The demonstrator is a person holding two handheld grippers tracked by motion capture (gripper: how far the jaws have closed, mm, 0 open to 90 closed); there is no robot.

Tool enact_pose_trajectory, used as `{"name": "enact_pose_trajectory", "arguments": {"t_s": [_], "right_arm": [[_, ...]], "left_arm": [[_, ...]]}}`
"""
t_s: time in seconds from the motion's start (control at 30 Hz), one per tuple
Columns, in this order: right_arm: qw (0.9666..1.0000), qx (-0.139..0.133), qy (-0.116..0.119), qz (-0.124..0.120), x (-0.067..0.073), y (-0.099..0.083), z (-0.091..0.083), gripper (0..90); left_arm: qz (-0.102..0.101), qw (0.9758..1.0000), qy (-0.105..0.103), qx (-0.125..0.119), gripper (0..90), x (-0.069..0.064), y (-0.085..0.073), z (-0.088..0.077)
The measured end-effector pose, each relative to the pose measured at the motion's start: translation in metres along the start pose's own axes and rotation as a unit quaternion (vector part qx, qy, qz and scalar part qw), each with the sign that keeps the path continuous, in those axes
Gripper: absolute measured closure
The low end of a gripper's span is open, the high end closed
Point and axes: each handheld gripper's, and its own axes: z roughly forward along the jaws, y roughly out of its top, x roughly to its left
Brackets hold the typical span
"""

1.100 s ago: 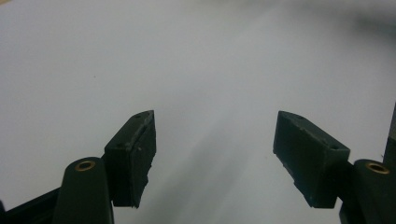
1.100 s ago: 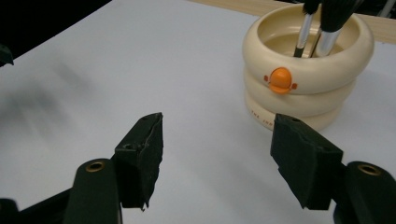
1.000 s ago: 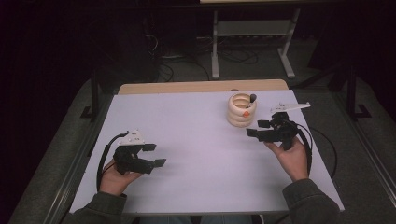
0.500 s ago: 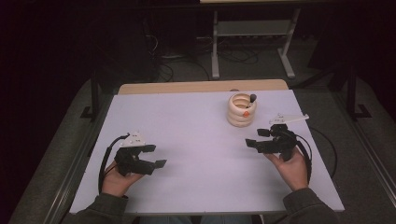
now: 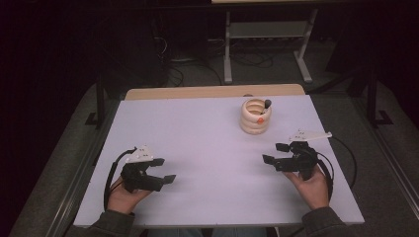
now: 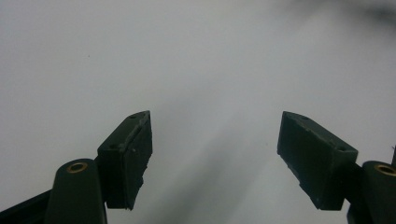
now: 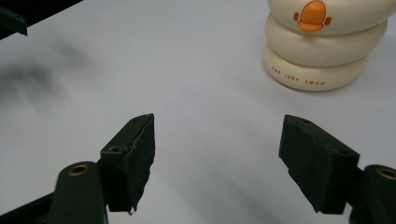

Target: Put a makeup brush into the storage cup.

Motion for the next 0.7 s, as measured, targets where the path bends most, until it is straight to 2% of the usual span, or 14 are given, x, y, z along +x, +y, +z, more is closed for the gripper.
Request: {"name": "enact_pose_trajectory", "arguments": {"t_s": [0.23, 0.43, 0.47, 0.7], "right_arm": [[1.0, -0.004, 0.002, 0.006, 0.002, -0.007, -0.003, 24.9], [1.0, -0.005, 0.003, 0.003, 0.002, -0.012, -0.002, 24.9], [1.0, -0.002, 0.003, 0.009, 0.003, -0.013, -0.002, 24.9], [1.0, -0.004, 0.004, 0.005, 0.005, -0.017, -0.002, 24.8]], "left_arm": [[-0.002, 1.0, 0.001, -0.001, 25.8, -0.002, -0.005, -0.003], [-0.005, 1.0, 0.001, -0.004, 25.7, -0.002, -0.008, -0.005], [-0.004, 1.0, 0.001, -0.003, 25.7, -0.002, -0.008, -0.006], [-0.004, 1.0, 0.0, 0.002, 25.6, -0.003, -0.011, -0.005]]}}
